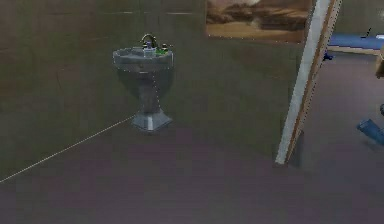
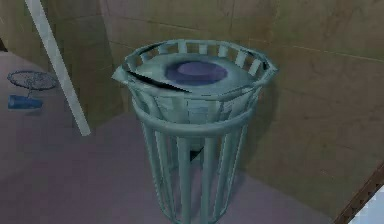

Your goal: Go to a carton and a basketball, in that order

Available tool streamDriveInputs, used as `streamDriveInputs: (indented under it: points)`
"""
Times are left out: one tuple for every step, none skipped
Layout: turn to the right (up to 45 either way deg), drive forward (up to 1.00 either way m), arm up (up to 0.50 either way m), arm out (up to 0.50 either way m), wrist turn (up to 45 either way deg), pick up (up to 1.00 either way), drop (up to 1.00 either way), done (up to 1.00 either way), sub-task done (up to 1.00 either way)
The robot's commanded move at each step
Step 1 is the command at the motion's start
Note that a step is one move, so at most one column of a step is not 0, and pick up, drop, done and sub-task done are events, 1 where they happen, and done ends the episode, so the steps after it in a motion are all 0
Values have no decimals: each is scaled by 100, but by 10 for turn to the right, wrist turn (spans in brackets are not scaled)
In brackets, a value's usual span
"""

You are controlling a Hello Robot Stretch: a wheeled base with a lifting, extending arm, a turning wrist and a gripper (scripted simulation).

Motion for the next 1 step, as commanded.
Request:
streamDriveInputs:
  points:
    - [-120,0,0,0,0,0,0,0,0]
